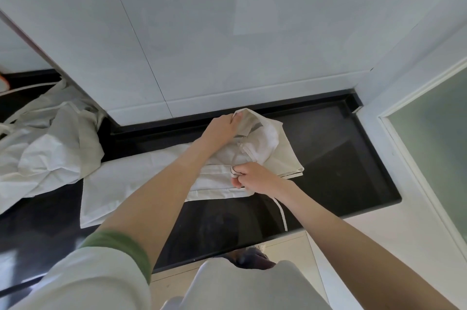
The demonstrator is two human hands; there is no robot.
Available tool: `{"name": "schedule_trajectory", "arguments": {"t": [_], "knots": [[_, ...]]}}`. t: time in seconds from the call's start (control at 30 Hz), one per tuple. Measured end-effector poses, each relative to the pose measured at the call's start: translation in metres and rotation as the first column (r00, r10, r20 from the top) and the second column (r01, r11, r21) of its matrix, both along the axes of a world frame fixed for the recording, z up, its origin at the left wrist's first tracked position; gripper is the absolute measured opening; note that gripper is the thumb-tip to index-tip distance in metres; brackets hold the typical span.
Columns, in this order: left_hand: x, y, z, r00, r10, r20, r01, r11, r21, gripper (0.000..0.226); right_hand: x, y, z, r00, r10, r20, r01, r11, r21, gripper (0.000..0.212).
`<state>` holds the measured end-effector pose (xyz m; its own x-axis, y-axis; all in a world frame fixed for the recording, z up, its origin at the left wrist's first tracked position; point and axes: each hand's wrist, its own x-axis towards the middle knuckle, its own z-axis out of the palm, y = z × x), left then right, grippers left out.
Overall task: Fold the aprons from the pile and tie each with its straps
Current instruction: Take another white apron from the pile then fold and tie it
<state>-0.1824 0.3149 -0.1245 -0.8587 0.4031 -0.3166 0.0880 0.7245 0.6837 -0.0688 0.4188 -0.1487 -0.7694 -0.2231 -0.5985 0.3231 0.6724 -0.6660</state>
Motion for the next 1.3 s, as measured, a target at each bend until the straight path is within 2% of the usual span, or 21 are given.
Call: {"name": "schedule_trajectory", "arguments": {"t": [0.07, 0.13, 0.2, 0.27, 0.37, 0.47, 0.57, 0.63, 0.67, 0.73, 0.8, 0.83, 0.9, 0.93, 0.97, 1.0, 1.07, 1.13, 1.2, 1.3], "knots": [[0.0, -0.001, -0.006, 1.0, -0.016, 0.004, 0.016, 1.0, -0.001, 0.045, -0.001, 0.006, 0.0, 0.989, -0.093, 0.116, 0.097, 0.995, -0.036, 0.026], [0.003, -0.003, -0.013, 0.998, -0.069, 0.012, 0.069, 0.998, 0.004, 0.047, -0.002, 0.016, -0.001, 0.977, -0.094, 0.192, 0.092, 0.996, 0.02, 0.017], [0.007, -0.005, -0.018, 0.987, -0.159, 0.01, 0.159, 0.987, -0.013, 0.048, 0.0, 0.028, -0.002, 0.974, -0.09, 0.206, 0.073, 0.993, 0.089, 0.012], [0.011, -0.005, -0.022, 0.977, -0.213, -0.005, 0.213, 0.977, -0.023, 0.046, 0.0, 0.038, -0.004, 0.971, -0.152, 0.186, 0.135, 0.986, 0.101, 0.026], [0.015, -0.004, -0.026, 0.973, -0.23, -0.018, 0.23, 0.973, -0.008, 0.041, -0.002, 0.046, -0.012, 0.964, -0.225, 0.144, 0.201, 0.966, 0.165, 0.025], [0.022, -0.006, -0.029, 0.951, -0.303, 0.057, 0.305, 0.951, -0.046, 0.039, -0.006, 0.063, -0.032, 0.913, -0.392, 0.108, 0.347, 0.89, 0.295, 0.013], [0.031, -0.012, -0.035, 0.871, -0.46, 0.173, 0.484, 0.864, -0.138, 0.036, -0.008, 0.084, -0.046, 0.876, -0.452, 0.166, 0.351, 0.835, 0.423, 0.006], [0.035, -0.014, -0.037, 0.867, -0.411, 0.282, 0.456, 0.882, -0.117, 0.033, -0.001, 0.098, -0.046, 0.855, -0.476, 0.204, 0.334, 0.809, 0.484, 0.014], [0.036, -0.015, -0.038, 0.878, -0.39, 0.278, 0.434, 0.893, -0.118, 0.033, 0.003, 0.106, -0.046, 0.854, -0.485, 0.186, 0.344, 0.796, 0.497, 0.019], [0.036, -0.015, -0.046, 0.911, -0.392, 0.126, 0.411, 0.888, -0.206, 0.033, 0.012, 0.125, -0.052, 0.829, -0.549, 0.106, 0.441, 0.759, 0.479, 0.023], [0.034, -0.016, -0.054, 0.928, -0.37, -0.043, 0.347, 0.902, -0.257, 0.032, 0.019, 0.14, -0.055, 0.736, -0.676, -0.037, 0.62, 0.65, 0.44, 0.015], [0.033, -0.017, -0.059, 0.928, -0.359, -0.103, 0.324, 0.91, -0.258, 0.034, 0.02, 0.145, -0.057, 0.697, -0.702, -0.148, 0.684, 0.587, 0.432, 0.019], [0.034, -0.017, -0.064, 0.907, -0.387, -0.168, 0.328, 0.896, -0.299, 0.043, 0.017, 0.145, -0.057, 0.628, -0.725, -0.282, 0.775, 0.55, 0.312, 0.024], [0.035, -0.015, -0.065, 0.889, -0.422, -0.175, 0.347, 0.873, -0.344, 0.049, 0.013, 0.14, -0.051, 0.576, -0.776, -0.257, 0.818, 0.545, 0.187, 0.025], [0.037, -0.013, -0.068, 0.869, -0.463, -0.173, 0.37, 0.841, -0.394, 0.054, 0.008, 0.134, -0.047, 0.574, -0.797, -0.189, 0.819, 0.564, 0.107, 0.028], [0.039, -0.011, -0.071, 0.853, -0.498, -0.158, 0.392, 0.81, -0.437, 0.059, 0.002, 0.128, -0.042, 0.615, -0.779, -0.126, 0.789, 0.611, 0.068, 0.031], [0.043, -0.005, -0.079, 0.847, -0.523, -0.095, 0.426, 0.776, -0.465, 0.068, -0.007, 0.121, -0.042, 0.748, -0.66, -0.069, 0.663, 0.737, 0.129, 0.03], [0.049, -0.005, -0.086, 0.863, -0.505, -0.026, 0.441, 0.777, -0.45, 0.073, -0.01, 0.115, -0.047, 0.841, -0.534, -0.094, 0.54, 0.814, 0.212, 0.025], [0.051, -0.004, -0.095, 0.87, -0.492, 0.016, 0.444, 0.771, -0.456, 0.075, -0.013, 0.114, -0.056, 0.871, -0.474, -0.132, 0.492, 0.83, 0.264, 0.021], [0.049, 0.0, -0.107, 0.861, -0.509, 0.017, 0.451, 0.746, -0.49, 0.072, -0.017, 0.12, -0.066, 0.808, -0.543, -0.229, 0.588, 0.766, 0.259, 0.024]]}}
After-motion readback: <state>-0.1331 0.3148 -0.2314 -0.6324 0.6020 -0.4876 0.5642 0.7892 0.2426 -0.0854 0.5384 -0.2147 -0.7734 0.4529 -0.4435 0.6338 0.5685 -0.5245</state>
